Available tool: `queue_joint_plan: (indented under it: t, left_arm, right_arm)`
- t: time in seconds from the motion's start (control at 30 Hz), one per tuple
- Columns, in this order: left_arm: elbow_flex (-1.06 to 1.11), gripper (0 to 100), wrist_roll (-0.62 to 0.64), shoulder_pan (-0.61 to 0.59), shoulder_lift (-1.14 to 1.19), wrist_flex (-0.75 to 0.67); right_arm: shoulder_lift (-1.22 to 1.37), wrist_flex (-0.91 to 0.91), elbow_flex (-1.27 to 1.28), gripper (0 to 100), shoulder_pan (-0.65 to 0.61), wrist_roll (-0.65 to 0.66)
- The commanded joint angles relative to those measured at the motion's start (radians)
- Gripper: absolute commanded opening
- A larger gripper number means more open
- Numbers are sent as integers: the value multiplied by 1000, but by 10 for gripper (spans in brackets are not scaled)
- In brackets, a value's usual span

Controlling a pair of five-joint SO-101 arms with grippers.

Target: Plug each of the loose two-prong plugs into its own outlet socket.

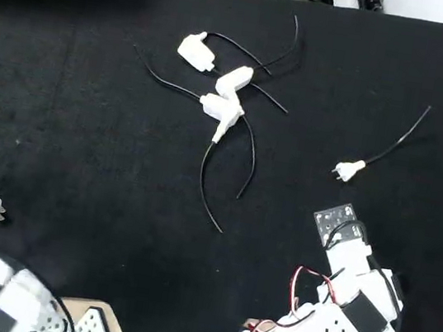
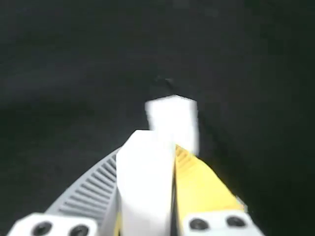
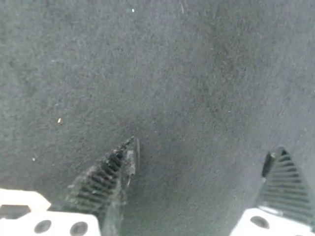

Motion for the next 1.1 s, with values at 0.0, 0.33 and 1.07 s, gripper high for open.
queue_joint_plan:
  t: [0.0, 0.33, 1.07]
  left_arm:
    - [140, 28, -87, 263, -321, 80]
    - [688, 28, -229, 961, -973, 94]
    - [983, 214, -227, 1357, -1128, -186]
  right_arm:
    - [4, 15, 73, 389, -6, -17]
    - [4, 15, 73, 389, -6, -17]
    - [4, 6, 73, 389, -5, -74]
